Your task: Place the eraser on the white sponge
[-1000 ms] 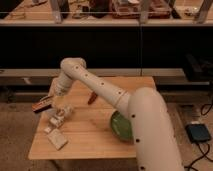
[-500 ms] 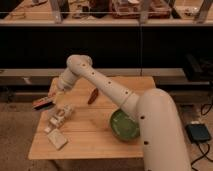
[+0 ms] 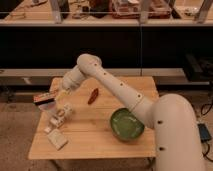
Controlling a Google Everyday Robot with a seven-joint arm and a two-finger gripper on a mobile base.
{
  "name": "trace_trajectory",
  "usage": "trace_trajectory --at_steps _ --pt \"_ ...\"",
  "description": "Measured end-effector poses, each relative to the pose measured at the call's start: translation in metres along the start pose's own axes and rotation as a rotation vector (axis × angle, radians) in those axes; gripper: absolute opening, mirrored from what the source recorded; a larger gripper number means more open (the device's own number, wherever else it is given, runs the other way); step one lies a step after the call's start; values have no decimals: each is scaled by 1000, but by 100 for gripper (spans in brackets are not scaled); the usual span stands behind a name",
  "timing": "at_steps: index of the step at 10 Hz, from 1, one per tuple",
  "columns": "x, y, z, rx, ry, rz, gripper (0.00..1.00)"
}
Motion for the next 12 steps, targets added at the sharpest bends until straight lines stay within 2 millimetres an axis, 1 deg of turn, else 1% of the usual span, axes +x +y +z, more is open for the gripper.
trace_trajectory --at_steps 1,3,4,6,10,11,12 --pt "-4 -11 -1 11 -8 -8 11" --pt "-16 -46 1 52 -45 -39 11" --pt "-22 -65 3 81 -65 -60 11" --pt "-31 -95 13 144 -91 -95 11" --pt "-31 -95 13 145 -89 -95 11" --pt "-33 -96 16 152 -87 -92 11" --pt "-40 -107 37 202 -78 -86 11"
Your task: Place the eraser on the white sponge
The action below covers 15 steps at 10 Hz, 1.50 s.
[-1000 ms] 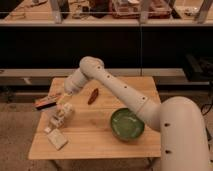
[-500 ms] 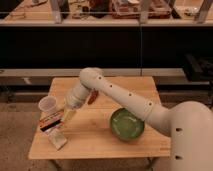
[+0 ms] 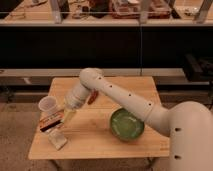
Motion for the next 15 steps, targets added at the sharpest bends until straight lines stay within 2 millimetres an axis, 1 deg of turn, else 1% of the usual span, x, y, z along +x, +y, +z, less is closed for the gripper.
trace_trajectory --at_steps 2,3,4,5,7,9,10,11,12,13,15 --pt "-10 -15 40 87 25 -3 11" --pt "-16 -20 55 119 30 -8 11" --pt "-27 -24 71 157 21 -24 11" --pt "-32 -23 77 167 13 -31 11" --pt "-50 -14 81 160 -23 -30 11" --pt "-56 -5 82 130 -44 -39 11" --pt "-57 -1 82 114 -52 -48 15" --pt "-59 1 81 95 -56 -56 26" --pt "-59 2 79 84 -57 -63 34" --pt "-58 1 78 73 -62 -76 47" --pt "-56 0 77 65 -66 -92 64"
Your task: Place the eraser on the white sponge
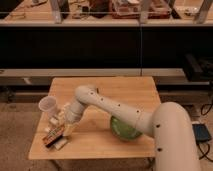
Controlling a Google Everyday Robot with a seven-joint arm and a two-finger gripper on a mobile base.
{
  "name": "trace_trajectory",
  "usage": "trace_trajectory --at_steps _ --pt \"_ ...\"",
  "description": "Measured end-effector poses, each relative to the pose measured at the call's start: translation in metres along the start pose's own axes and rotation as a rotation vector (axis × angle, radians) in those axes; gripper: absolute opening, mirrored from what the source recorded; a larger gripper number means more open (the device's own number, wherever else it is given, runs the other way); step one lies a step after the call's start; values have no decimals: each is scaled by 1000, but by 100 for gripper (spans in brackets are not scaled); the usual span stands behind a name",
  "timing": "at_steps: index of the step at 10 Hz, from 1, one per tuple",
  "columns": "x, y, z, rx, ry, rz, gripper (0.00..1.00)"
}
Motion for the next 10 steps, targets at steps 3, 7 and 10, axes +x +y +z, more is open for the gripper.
trace_trajectory --at_steps 3,7,10 --pt "5 -4 0 -4 8 -12 80" --pt "11 -5 -6 -17 11 -35 80" --pt "5 -4 -22 -40 7 -24 80"
